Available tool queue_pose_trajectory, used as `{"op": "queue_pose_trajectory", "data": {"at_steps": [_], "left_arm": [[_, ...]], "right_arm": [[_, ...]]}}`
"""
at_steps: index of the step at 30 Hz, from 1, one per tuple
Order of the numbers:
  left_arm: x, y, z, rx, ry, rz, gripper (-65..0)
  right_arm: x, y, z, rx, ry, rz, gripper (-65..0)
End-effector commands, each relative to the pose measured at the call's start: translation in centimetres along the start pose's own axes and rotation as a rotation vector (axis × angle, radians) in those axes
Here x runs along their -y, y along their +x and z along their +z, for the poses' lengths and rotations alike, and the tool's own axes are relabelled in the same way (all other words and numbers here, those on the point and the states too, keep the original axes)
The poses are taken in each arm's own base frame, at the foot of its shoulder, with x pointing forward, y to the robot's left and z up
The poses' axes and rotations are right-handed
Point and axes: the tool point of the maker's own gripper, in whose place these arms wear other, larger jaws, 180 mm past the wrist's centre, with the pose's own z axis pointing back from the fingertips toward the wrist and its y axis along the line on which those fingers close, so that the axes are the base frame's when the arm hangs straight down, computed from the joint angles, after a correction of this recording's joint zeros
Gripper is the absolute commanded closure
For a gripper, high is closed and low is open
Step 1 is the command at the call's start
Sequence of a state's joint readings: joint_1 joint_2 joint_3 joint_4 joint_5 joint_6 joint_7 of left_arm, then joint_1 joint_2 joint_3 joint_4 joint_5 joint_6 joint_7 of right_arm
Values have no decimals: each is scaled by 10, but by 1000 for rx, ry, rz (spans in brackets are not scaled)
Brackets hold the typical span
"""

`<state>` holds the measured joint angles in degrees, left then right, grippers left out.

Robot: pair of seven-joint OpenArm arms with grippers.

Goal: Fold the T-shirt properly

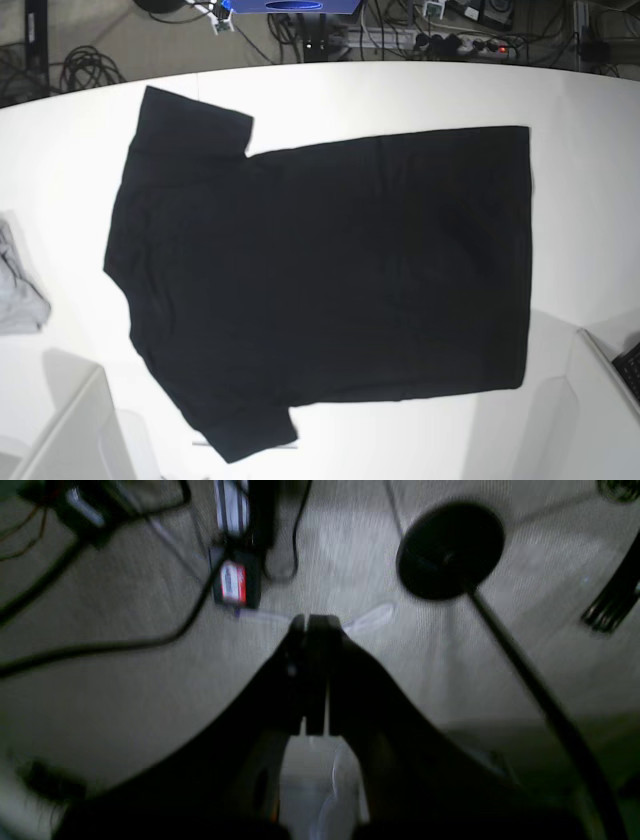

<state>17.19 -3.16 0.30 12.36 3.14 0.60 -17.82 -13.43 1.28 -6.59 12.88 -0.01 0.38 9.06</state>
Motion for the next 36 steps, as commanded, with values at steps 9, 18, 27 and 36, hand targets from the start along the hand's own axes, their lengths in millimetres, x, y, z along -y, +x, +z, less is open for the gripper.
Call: {"op": "queue_pose_trajectory", "data": {"at_steps": [9,18,27,36], "left_arm": [[-11,-12,8,10,11,-13,0],[-36,-1,49,174,49,-33,0],[-81,9,85,257,98,-18,0],[-109,57,143,438,159,-33,0]], "right_arm": [[0,-22,5,-10,-7,-4,0],[31,-38,32,84,-91,-137,0],[57,-42,77,110,-163,-185,0],[77,-14,121,178,-229,-246,0]]}}
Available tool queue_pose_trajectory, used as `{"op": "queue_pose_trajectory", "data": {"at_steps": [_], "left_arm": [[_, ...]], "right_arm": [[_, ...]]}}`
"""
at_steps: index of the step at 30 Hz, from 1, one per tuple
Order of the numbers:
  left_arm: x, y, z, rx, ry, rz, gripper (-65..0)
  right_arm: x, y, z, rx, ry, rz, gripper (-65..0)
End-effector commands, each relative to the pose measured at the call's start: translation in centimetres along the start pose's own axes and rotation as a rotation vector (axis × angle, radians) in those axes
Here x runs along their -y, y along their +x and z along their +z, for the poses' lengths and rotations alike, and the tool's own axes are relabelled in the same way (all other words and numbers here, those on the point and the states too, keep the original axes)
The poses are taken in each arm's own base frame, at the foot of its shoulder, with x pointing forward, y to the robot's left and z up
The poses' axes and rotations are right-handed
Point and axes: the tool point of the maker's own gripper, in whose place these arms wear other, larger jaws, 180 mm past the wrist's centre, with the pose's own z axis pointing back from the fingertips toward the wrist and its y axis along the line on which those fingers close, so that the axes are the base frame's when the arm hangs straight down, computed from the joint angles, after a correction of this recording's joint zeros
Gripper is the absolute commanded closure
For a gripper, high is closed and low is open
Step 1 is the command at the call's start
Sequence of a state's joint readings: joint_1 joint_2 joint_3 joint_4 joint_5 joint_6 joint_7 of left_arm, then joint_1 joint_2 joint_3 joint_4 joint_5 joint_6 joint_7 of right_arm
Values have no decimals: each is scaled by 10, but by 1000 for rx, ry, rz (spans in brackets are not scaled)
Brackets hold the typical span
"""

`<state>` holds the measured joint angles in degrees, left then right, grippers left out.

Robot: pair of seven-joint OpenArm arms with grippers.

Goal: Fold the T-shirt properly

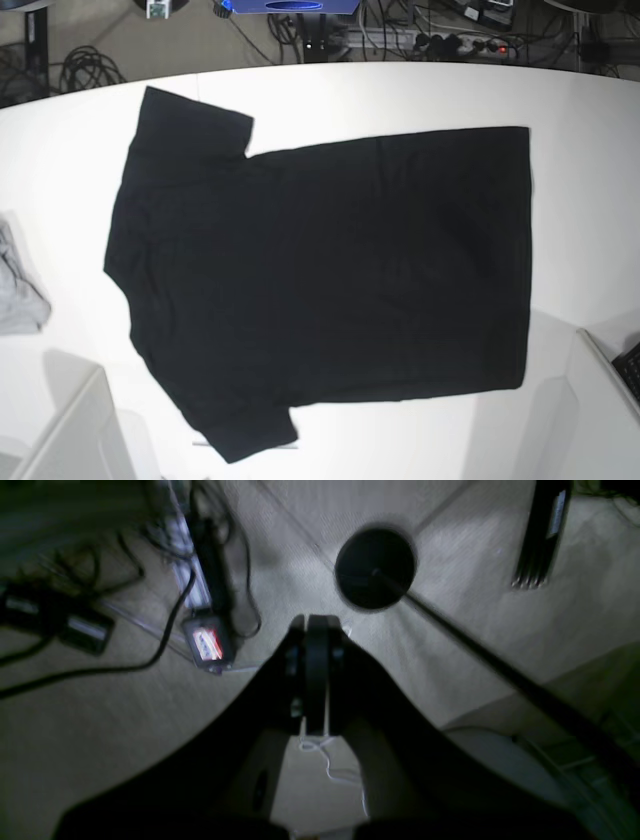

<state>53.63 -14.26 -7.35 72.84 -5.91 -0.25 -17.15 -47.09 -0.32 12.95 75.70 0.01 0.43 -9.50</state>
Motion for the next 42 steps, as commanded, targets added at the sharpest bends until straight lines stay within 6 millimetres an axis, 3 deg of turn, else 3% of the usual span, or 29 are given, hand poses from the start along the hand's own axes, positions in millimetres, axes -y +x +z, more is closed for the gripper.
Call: {"op": "queue_pose_trajectory", "data": {"at_steps": [1,3,11,16,20,22,23,25,28,31,36,42], "left_arm": [[-12,12,9,39,31,-5,0],[-17,36,17,100,66,17,0],[-34,91,34,237,112,10,0],[-43,129,40,326,134,103,0],[-60,152,43,326,156,290,-18],[-68,160,45,327,167,311,-114],[-74,164,46,338,181,303,-145],[-81,172,46,371,195,303,-166],[-89,188,41,424,165,301,-174],[-92,200,39,472,112,292,-178],[-95,199,29,471,99,312,-189],[-90,196,11,391,43,476,-329]], "right_arm": [[16,9,8,41,-37,-6,0],[25,29,17,97,-62,-22,0],[60,111,65,271,-168,-111,0],[59,178,106,447,-173,-121,0],[49,210,110,503,-112,-197,0],[36,219,108,504,-31,-210,-21],[25,224,107,502,32,-208,-87],[8,234,109,515,136,-195,-204],[4,251,114,545,237,-194,-356],[8,263,117,532,301,-205,-366],[46,269,110,459,270,-321,-366],[53,277,101,420,279,-367,-368]]}}
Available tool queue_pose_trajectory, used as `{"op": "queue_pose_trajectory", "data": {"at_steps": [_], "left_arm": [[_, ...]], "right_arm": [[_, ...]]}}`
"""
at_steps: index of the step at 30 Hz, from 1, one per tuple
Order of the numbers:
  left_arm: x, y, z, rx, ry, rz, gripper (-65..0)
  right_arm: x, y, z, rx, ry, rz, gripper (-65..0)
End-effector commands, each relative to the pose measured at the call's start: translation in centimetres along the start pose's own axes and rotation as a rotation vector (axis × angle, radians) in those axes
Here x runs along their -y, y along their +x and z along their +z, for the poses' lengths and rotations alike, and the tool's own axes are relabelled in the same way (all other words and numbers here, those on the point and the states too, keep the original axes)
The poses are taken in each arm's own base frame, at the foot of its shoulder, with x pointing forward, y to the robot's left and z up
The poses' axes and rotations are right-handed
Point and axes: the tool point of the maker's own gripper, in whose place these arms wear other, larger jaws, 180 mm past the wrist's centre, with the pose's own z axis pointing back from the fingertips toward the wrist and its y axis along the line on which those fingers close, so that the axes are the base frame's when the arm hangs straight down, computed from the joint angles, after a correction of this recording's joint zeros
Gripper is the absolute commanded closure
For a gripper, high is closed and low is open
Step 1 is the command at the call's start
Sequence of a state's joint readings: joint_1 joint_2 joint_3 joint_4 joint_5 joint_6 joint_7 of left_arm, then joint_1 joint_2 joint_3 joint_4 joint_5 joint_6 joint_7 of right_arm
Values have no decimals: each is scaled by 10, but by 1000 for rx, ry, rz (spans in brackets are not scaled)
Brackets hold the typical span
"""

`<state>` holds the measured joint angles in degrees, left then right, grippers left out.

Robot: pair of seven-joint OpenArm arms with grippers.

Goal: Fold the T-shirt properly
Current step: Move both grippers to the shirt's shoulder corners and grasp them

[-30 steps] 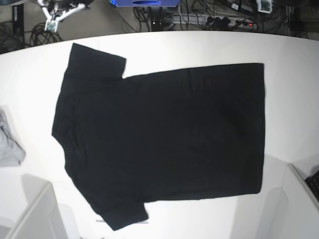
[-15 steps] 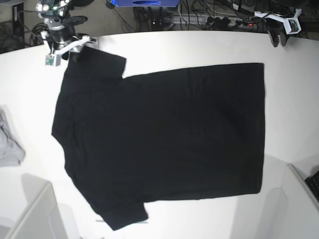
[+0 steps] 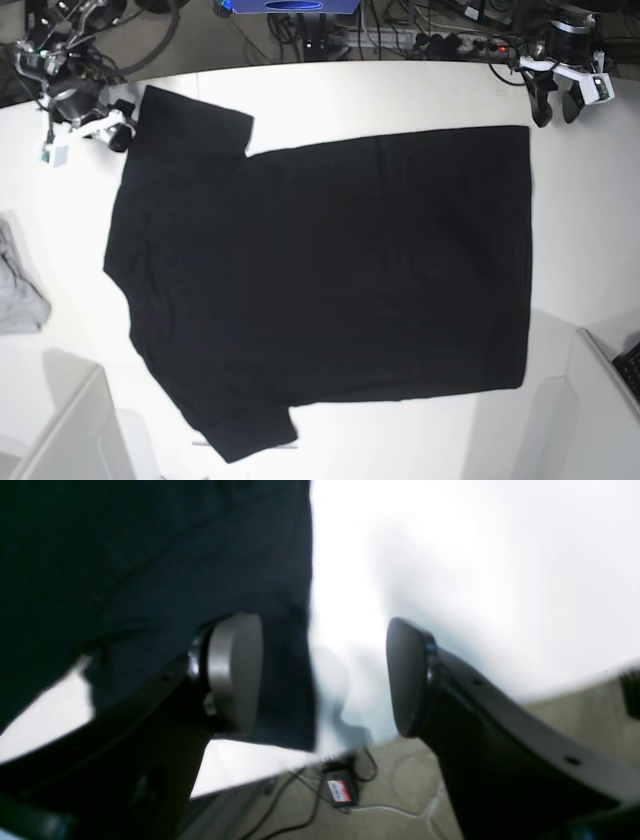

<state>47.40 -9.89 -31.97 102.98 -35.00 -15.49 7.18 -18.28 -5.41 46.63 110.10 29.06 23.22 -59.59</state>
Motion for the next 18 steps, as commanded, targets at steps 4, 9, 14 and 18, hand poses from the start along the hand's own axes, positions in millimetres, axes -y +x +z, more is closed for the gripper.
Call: {"op": "queue_pose_trajectory", "data": {"at_steps": [4,9,14,18], "left_arm": [[0,8,3,18,-17,102,-346],[2,8,3,18,-30,105,-344],[18,8,6,24,-141,92,-344],[12,12,7,37,-127,87,-344]], "right_arm": [[-2,2,-11,7,29,-20,-368],[12,-10,-23,-49,24,-43,-368],[14,-24,-29,-91,35,-58,-368],[9,-39,-29,-127,73,7,-366]]}}
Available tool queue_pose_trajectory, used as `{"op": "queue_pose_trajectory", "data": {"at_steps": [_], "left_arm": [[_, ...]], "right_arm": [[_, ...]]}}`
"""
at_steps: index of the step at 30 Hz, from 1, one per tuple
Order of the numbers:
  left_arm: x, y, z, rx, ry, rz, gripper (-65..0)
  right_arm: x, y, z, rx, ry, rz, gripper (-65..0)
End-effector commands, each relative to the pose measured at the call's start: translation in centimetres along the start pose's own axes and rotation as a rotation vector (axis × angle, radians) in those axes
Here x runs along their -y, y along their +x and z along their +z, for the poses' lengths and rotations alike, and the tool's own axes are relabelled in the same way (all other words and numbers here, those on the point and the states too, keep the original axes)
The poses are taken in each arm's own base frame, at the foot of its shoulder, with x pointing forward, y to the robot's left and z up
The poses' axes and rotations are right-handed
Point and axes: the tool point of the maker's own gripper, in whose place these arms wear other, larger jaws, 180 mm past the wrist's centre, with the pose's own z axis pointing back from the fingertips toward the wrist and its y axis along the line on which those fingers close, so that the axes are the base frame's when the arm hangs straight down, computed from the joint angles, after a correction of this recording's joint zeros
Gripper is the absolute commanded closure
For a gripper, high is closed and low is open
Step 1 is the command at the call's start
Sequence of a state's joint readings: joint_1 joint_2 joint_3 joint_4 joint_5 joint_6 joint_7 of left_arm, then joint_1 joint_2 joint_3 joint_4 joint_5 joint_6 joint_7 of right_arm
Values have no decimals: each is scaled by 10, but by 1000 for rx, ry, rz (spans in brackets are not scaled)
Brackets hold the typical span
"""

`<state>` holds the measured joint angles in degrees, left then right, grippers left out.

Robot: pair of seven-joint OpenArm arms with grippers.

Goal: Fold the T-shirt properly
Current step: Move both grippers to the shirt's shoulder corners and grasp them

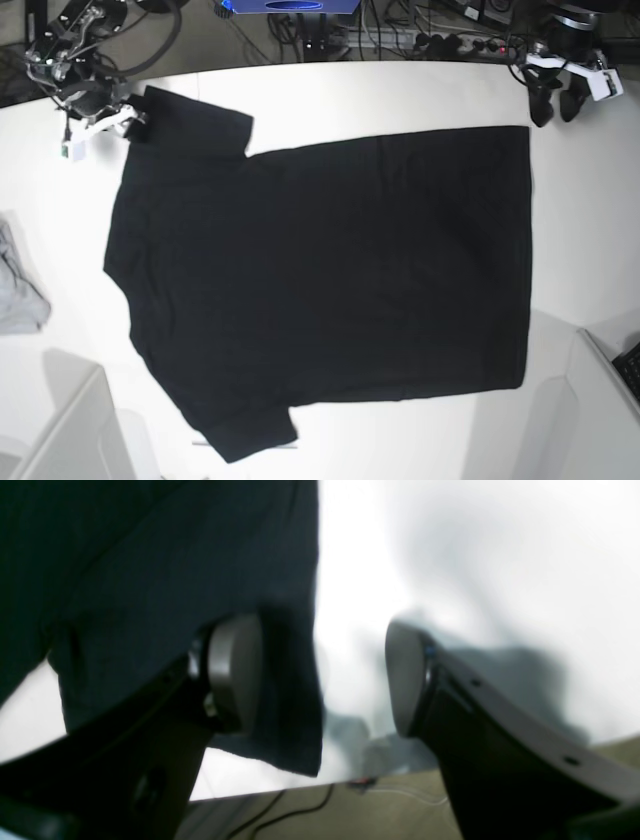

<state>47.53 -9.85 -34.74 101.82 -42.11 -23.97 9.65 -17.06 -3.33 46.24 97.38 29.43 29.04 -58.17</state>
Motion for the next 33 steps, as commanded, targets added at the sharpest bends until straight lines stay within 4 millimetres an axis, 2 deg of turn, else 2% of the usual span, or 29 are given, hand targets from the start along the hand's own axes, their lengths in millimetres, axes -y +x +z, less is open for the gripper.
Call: {"op": "queue_pose_trajectory", "data": {"at_steps": [1,3,6,10,16,18,20,21,22,27,33], "left_arm": [[3,9,2,32,-17,-4,-344],[-1,11,3,37,-7,-8,-344],[1,14,-1,43,-13,-6,-344],[-2,-4,-10,-52,-7,9,-344],[-32,-9,-9,-55,112,92,-344],[-37,-11,-12,-86,125,103,-344],[-38,-12,-15,-113,128,108,-344],[-38,-13,-16,-126,127,110,-344],[-37,-12,-18,-128,124,111,-344],[-32,-11,-26,-126,109,111,-344],[-40,-31,-36,-175,123,172,-344]], "right_arm": [[1,-4,3,-10,0,23,-366],[-6,-10,1,-30,20,52,-365],[-16,-23,-3,-70,47,86,-321],[-28,-27,-7,-57,79,109,-288],[-28,-33,-7,-61,82,106,-278],[-26,-36,-10,-73,84,97,-216],[-23,-43,-14,-96,87,82,-110],[-24,-45,-17,-102,92,73,-36],[-23,-45,-20,-107,95,66,0],[-23,-50,-24,-125,102,48,0],[-24,-49,-24,-125,102,53,0]]}}
